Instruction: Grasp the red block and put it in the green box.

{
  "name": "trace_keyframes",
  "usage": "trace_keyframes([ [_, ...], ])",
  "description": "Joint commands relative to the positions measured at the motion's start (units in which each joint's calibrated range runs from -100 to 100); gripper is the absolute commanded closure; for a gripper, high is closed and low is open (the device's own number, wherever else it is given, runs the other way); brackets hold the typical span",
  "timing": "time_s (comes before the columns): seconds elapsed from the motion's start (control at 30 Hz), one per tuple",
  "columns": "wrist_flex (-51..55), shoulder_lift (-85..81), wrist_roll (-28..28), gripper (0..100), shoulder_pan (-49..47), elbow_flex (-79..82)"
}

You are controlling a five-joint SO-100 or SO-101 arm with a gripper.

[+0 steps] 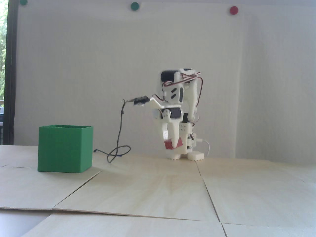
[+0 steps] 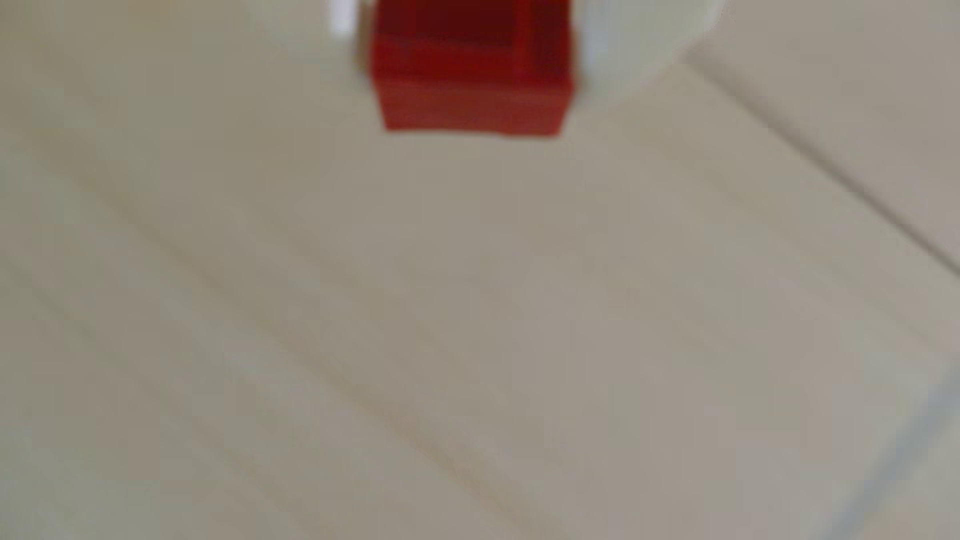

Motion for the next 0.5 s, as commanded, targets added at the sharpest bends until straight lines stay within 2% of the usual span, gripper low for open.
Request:
trace_keyframes([
  [0.0,3.77,-3.12,-2.24,98,7.96,-22.92],
  [0.47,4.2,33.12,-6.35,98,18.73,-76.96],
])
